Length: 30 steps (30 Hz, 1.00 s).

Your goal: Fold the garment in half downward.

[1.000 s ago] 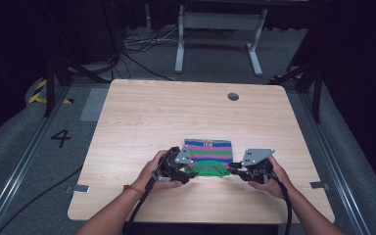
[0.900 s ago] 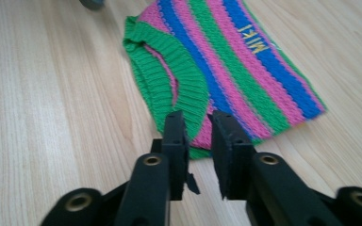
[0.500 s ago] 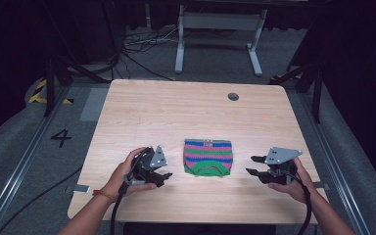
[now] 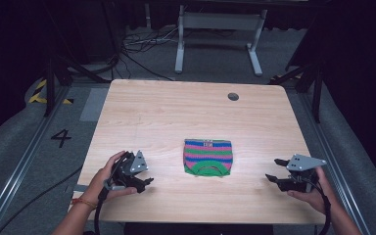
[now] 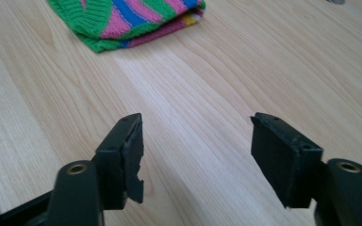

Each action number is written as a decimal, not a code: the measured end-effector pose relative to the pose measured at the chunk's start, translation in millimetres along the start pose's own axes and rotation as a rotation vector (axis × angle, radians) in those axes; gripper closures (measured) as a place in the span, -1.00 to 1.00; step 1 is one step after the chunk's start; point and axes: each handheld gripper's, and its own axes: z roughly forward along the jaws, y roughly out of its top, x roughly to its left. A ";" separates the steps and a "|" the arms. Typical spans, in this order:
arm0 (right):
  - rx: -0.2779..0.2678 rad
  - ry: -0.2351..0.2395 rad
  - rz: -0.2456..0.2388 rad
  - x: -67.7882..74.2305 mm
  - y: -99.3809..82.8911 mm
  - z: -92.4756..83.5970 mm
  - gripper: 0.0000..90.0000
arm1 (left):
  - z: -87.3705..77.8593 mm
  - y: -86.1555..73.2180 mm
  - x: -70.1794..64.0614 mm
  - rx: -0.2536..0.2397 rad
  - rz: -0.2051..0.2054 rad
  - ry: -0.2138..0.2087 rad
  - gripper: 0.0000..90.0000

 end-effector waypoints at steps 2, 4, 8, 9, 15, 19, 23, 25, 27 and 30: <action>0.003 -0.010 0.016 -1.3 -7.9 -1.9 -0.28 | -2.1 -7.0 2.6 0.004 -0.012 0.004 -0.52; 0.013 -0.018 0.028 -2.2 -14.3 -3.1 -0.33 | -4.9 -15.2 5.7 -0.001 -0.030 0.007 -0.52; 0.036 -0.064 0.059 -3.8 -27.7 -5.2 -0.36 | -9.6 -30.3 10.8 -0.015 -0.069 0.012 -0.52; 0.034 -0.065 0.072 -4.5 -31.8 -6.0 -0.36 | -11.1 -34.6 12.3 -0.015 -0.079 0.014 -0.52; -0.001 -0.041 0.188 -7.1 -55.4 -10.5 -0.42 | -16.9 -59.7 19.0 -0.021 -0.157 0.015 -0.52; -0.006 -0.053 0.233 -9.1 -68.3 -13.2 -0.44 | -22.2 -74.8 21.5 -0.058 -0.228 0.003 -0.53; 0.004 -0.079 0.274 -11.6 -78.2 -14.6 -0.51 | -26.4 -87.5 21.7 -0.084 -0.283 -0.004 -0.57; 0.006 -0.091 0.314 -12.8 -84.8 -14.2 -0.58 | -26.7 -95.7 21.7 -0.099 -0.323 -0.022 -0.59; 0.007 -0.090 0.325 -14.5 -86.8 -15.7 -0.59 | -26.5 -97.9 21.6 -0.095 -0.328 -0.019 -0.60; 0.008 -0.090 0.334 -16.6 -88.3 -16.4 -0.61 | -22.9 -104.7 18.5 -0.121 -0.350 -0.007 -0.66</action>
